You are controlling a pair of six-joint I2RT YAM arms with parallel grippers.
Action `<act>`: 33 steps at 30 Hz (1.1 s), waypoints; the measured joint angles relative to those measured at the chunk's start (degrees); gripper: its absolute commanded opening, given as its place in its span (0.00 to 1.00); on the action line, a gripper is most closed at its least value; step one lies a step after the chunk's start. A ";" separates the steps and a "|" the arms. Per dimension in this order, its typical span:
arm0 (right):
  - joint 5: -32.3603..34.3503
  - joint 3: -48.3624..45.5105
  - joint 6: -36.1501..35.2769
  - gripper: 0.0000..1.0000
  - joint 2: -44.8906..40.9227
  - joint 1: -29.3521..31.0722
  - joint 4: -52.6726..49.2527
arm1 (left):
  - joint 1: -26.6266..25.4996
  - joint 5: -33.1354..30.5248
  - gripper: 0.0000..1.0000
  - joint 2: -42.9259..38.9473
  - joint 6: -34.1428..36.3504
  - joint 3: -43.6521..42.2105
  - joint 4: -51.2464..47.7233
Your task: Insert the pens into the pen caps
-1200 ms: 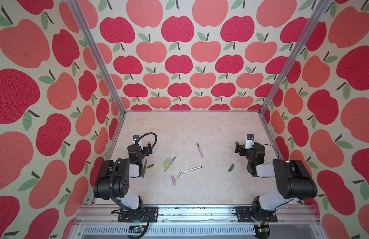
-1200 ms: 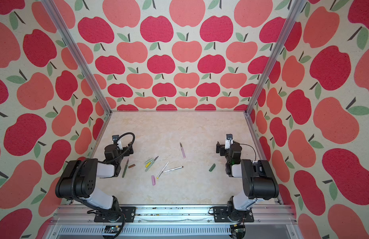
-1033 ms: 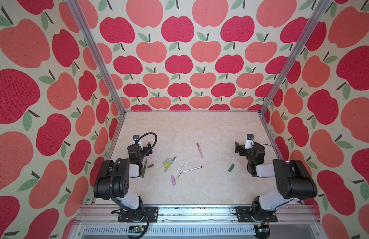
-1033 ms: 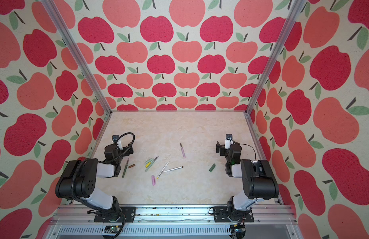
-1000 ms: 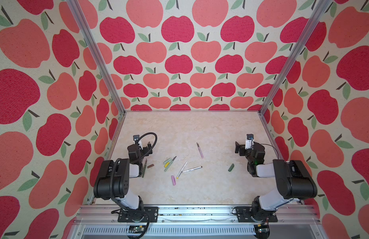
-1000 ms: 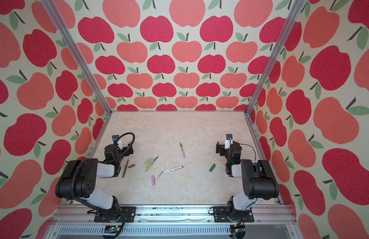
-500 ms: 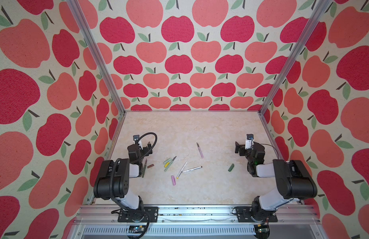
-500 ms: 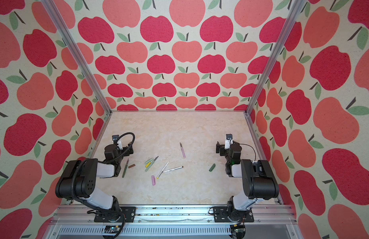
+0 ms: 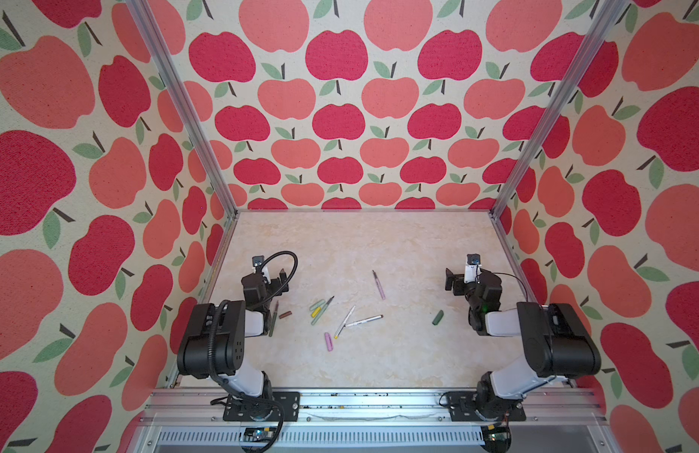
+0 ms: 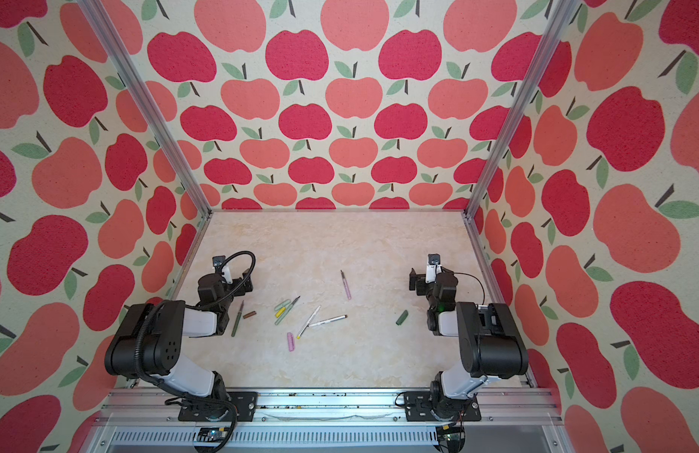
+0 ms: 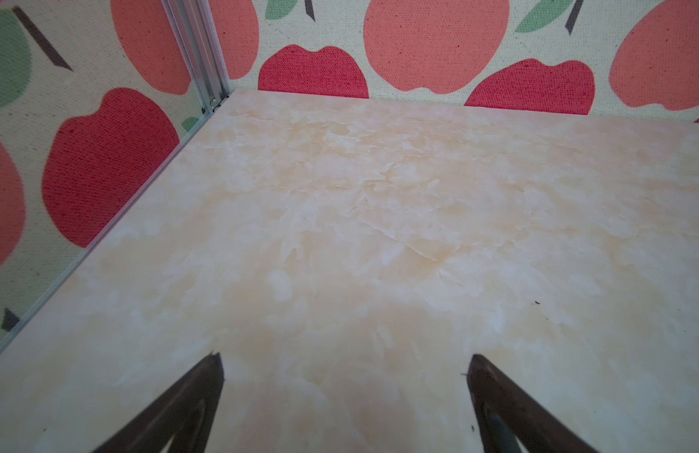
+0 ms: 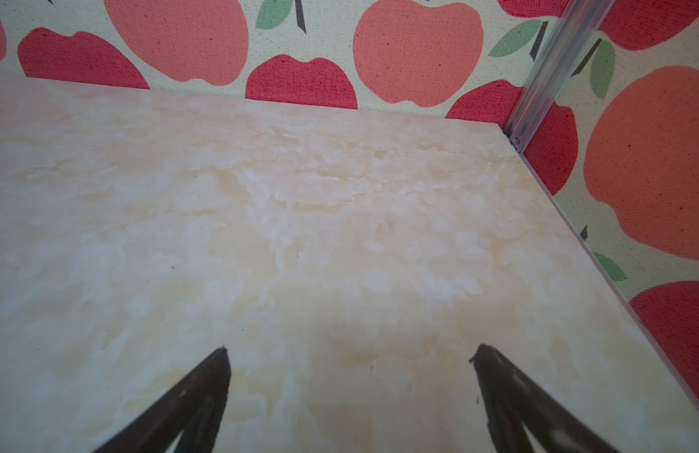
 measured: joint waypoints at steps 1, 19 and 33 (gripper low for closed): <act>0.00 0.00 -0.02 0.99 0.00 0.00 0.00 | -0.02 0.00 0.99 0.00 0.00 0.00 -0.02; 2.71 13.62 20.68 0.99 -26.18 -0.07 -28.41 | -6.69 -11.72 0.99 -24.48 -1.86 11.96 -25.79; -13.33 21.07 30.01 0.96 -20.50 4.44 -42.45 | 6.01 4.87 0.92 -34.67 -27.76 21.27 -57.46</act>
